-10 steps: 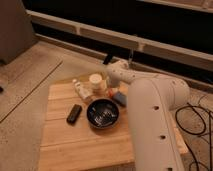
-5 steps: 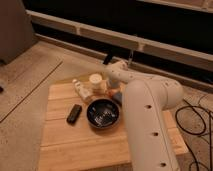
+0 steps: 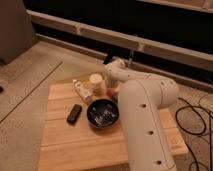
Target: Drag the pepper across the table
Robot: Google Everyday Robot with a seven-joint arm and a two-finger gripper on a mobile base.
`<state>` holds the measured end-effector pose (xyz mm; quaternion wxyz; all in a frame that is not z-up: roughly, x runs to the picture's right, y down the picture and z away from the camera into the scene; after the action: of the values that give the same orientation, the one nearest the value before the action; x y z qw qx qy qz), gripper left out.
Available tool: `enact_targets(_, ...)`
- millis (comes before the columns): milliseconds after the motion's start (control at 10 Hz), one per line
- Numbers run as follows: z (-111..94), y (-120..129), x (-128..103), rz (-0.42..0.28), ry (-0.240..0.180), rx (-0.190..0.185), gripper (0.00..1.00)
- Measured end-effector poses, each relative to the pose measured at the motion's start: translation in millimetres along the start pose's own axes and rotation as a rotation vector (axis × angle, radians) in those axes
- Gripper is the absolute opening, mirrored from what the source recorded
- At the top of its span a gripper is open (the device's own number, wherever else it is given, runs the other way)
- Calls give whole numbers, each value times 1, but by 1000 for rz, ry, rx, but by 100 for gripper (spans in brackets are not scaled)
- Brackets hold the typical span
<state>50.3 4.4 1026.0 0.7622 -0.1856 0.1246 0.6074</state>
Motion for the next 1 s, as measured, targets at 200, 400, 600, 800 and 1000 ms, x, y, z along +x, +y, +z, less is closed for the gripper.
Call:
enact_targets(200,2,-12,-6,24,9,20,0)
enact_targets(400,5,-32,-19,36,17,45,0)
enact_targets(600,6,-41,-37,23,5,48,0)
enact_targets(800,3,-40,-63,-12,-23,25,0)
enact_targets(1000,-4,-19,-103,-115,-105,-10,0)
